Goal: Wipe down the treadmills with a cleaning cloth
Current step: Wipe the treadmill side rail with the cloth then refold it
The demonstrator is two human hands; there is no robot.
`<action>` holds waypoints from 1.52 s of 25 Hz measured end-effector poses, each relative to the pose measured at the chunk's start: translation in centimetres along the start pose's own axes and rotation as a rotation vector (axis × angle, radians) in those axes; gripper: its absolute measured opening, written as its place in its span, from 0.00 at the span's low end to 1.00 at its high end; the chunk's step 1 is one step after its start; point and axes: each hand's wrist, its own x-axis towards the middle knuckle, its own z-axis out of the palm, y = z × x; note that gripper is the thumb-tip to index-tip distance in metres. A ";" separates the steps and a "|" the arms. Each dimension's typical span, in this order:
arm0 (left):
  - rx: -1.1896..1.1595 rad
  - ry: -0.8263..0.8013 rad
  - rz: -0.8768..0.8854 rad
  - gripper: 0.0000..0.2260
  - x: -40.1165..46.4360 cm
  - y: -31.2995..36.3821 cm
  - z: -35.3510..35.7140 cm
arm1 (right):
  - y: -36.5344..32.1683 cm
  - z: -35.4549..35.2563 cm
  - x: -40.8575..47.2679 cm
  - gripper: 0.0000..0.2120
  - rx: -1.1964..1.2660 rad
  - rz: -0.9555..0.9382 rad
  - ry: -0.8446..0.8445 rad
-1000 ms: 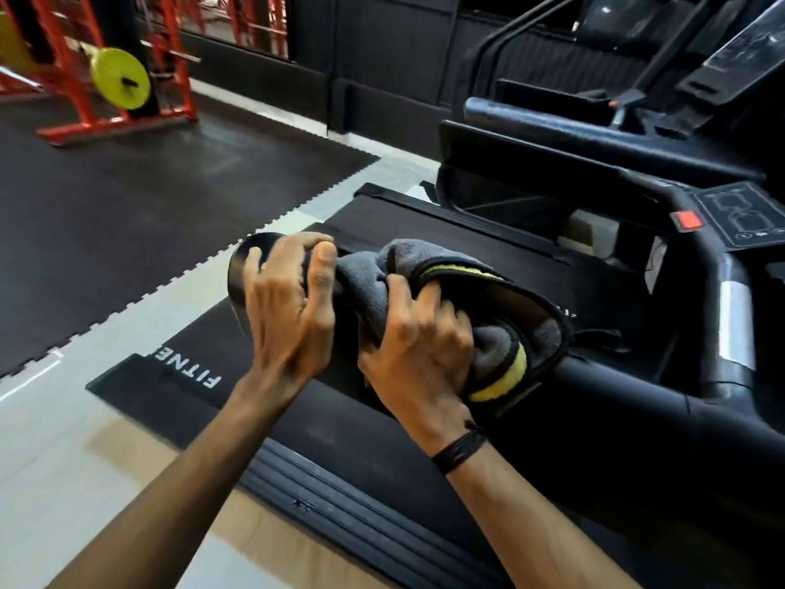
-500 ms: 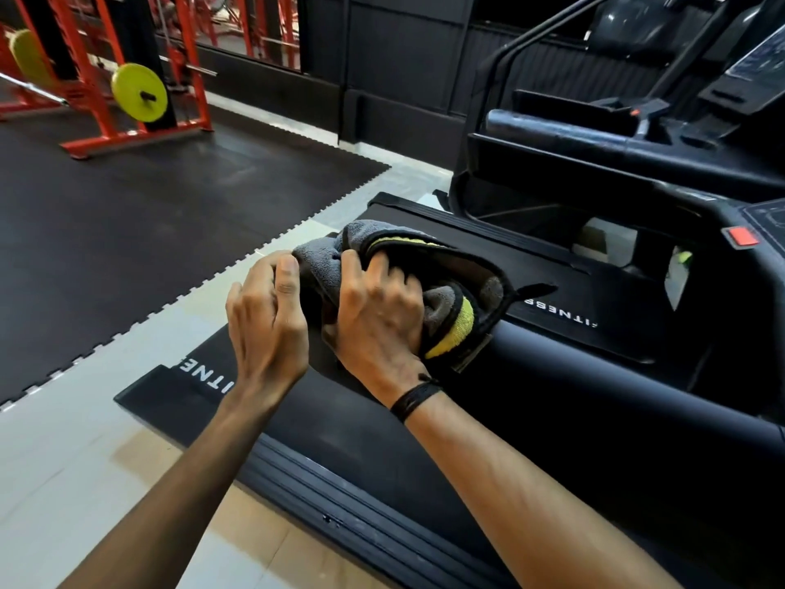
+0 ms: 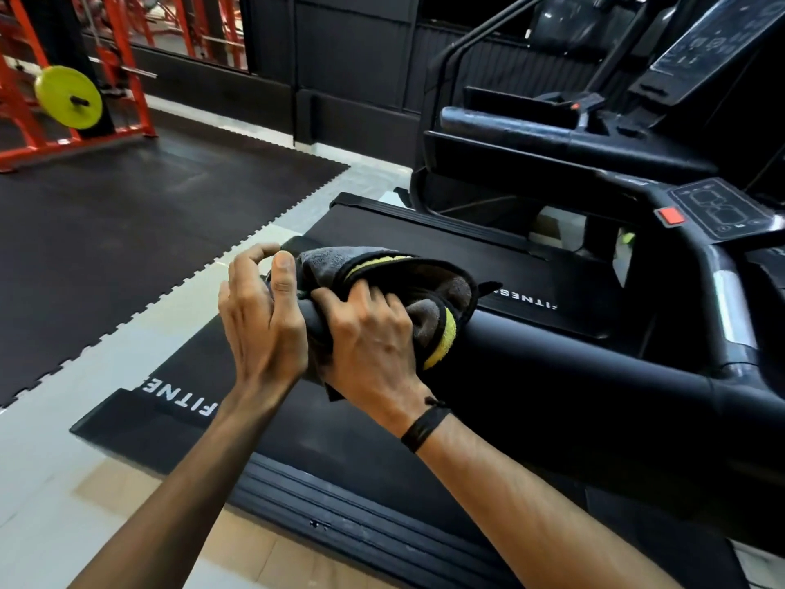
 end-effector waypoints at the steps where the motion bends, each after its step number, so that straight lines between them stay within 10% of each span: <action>1: -0.010 -0.013 -0.007 0.18 0.0 0.1 0.1 | 0.3 -0.2 -0.5 0.18 0.000 0.007 -0.001; 16: -0.025 -0.008 -0.159 0.18 3.9 -5.9 -4.0 | -1.7 1.9 7.2 0.19 -0.101 0.091 -0.092; 38: -0.438 -0.894 0.002 0.20 15.6 -13.6 0.2 | -6.8 5.4 8.9 0.23 -0.287 0.470 0.031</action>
